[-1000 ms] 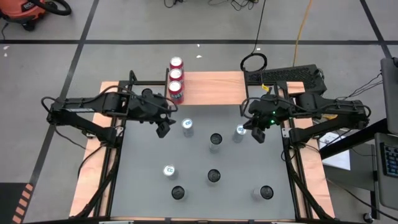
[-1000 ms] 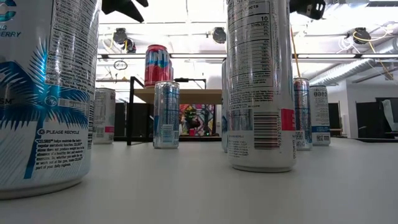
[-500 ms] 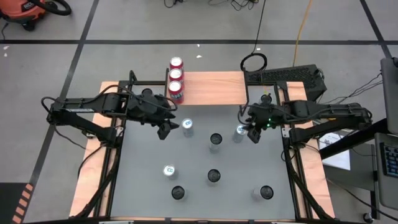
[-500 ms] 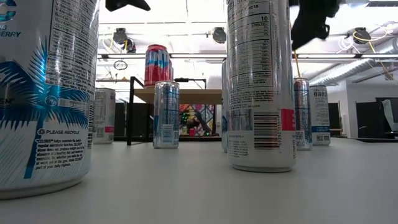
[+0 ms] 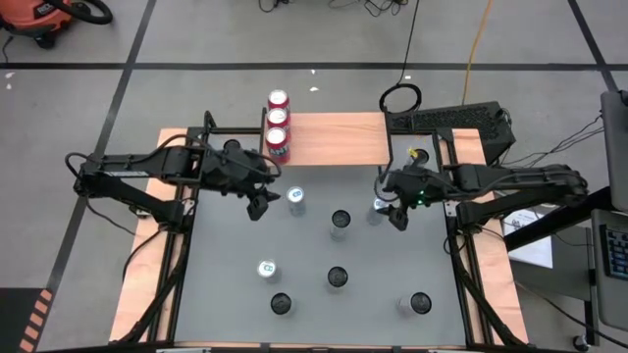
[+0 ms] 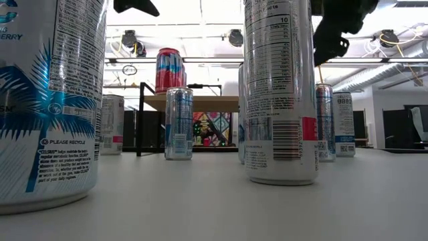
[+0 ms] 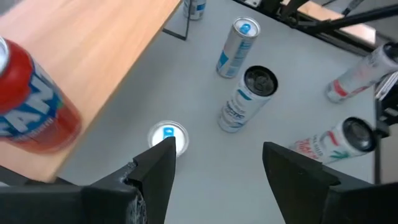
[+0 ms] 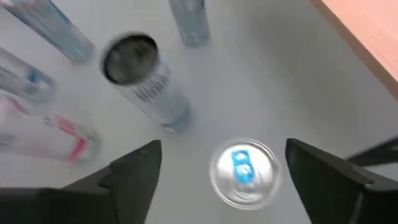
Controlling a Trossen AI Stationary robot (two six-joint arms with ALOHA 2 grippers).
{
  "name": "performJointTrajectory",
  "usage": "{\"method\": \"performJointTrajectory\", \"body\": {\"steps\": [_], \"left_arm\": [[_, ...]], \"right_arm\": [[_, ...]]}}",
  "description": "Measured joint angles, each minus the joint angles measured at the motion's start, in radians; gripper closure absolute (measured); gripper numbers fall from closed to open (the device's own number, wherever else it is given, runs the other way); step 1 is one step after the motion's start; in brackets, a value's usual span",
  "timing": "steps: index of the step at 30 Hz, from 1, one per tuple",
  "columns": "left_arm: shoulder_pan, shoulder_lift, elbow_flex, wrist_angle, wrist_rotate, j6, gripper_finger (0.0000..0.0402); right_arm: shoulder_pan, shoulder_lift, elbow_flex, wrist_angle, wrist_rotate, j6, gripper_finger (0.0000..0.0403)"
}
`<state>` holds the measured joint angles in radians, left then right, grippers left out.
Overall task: Place canned beverage on shelf
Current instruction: Put the top right blue soda can on the shelf
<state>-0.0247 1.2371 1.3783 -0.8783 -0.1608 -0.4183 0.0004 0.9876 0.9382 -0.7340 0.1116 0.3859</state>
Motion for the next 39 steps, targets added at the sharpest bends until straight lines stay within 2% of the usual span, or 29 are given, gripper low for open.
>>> {"method": "performJointTrajectory", "body": {"steps": [4, 7, 11, 16, 19, 26, 39], "left_arm": [[0.018, 0.000, 0.000, 0.000, 0.000, 0.030, 0.0162], [0.020, 0.000, 0.000, -0.006, 0.000, 0.033, 0.0162], [0.019, 0.000, 0.000, -0.039, -0.002, 0.023, 0.0162], [0.019, 0.000, 0.000, -0.058, -0.012, 0.006, 0.0162], [0.018, 0.000, 0.000, -0.058, -0.012, 0.006, 0.0162], [0.018, 0.000, 0.000, -0.058, -0.016, 0.006, 0.0162], [0.018, 0.000, 0.000, -0.055, -0.031, 0.007, 0.0162]], "right_arm": [[-0.015, 0.039, 0.000, -0.025, 0.019, -0.045, 0.0062], [-0.035, 0.071, 0.000, -0.025, -0.014, -0.070, 0.0054], [-0.062, 0.118, 0.000, -0.026, -0.082, -0.113, 0.0053], [-0.092, 0.171, 0.000, -0.025, -0.092, -0.140, 0.0053], [-0.109, 0.197, 0.000, -0.025, -0.137, -0.148, 0.0055], [-0.117, 0.246, 0.000, -0.026, -0.168, -0.132, 0.0094], [-0.117, 0.258, 0.002, -0.015, -0.167, -0.122, 0.0196]]}}
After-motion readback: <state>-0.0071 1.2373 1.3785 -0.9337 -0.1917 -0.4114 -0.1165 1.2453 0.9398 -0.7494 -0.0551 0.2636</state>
